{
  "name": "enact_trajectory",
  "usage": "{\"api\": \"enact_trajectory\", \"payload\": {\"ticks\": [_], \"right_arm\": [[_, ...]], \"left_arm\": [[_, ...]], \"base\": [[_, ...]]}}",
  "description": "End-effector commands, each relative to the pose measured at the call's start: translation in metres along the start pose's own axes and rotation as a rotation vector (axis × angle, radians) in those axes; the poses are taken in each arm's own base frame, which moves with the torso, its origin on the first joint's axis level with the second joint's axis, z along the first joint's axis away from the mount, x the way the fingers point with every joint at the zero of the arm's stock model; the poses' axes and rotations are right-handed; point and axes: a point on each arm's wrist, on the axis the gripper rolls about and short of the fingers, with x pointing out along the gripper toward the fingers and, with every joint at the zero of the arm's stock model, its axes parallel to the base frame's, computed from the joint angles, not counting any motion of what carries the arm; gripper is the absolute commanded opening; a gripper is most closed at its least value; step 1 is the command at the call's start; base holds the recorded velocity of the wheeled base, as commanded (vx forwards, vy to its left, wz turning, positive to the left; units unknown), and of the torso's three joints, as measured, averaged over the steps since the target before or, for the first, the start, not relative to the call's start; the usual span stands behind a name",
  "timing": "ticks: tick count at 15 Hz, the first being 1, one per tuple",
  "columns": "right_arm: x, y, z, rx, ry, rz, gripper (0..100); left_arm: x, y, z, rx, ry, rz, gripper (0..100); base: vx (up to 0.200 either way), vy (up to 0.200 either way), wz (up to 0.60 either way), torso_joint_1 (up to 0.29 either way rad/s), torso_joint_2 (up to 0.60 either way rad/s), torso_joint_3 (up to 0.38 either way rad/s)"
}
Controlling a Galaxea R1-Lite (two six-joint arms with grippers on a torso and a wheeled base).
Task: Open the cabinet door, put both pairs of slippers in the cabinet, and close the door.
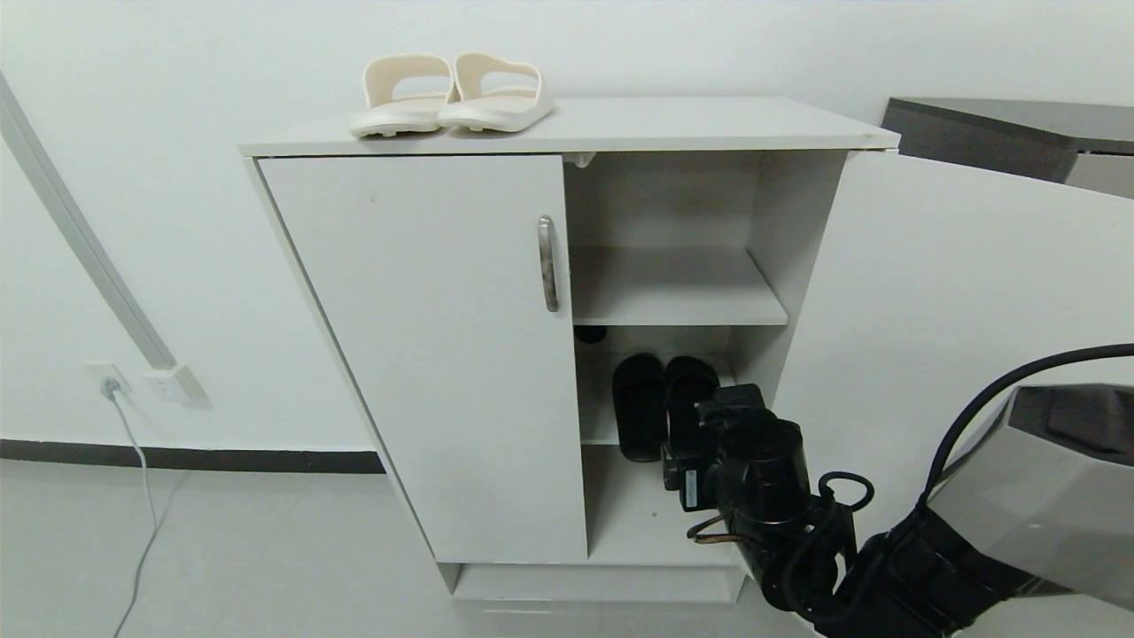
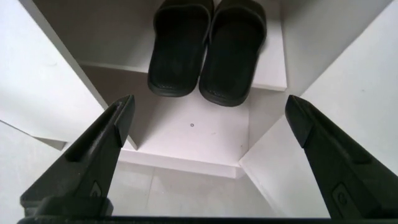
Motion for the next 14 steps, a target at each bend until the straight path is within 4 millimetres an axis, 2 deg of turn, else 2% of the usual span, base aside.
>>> {"api": "enact_trajectory", "payload": {"ticks": [1,14], "right_arm": [[0.0008,0.0002,-0.0016,-0.002,0.003,0.000,100],[-0.0013,-0.0010,-0.0029,-0.007,0.008,-0.003,100]], "left_arm": [[0.0001,0.0000,0.0001,0.000,0.001,0.001,0],[0.0001,0.0000,0.0001,-0.001,0.001,0.001,0]], "base": [[0.000,0.200,0.00,-0.007,0.00,0.007],[0.000,0.200,0.00,0.003,0.00,0.004]]}}
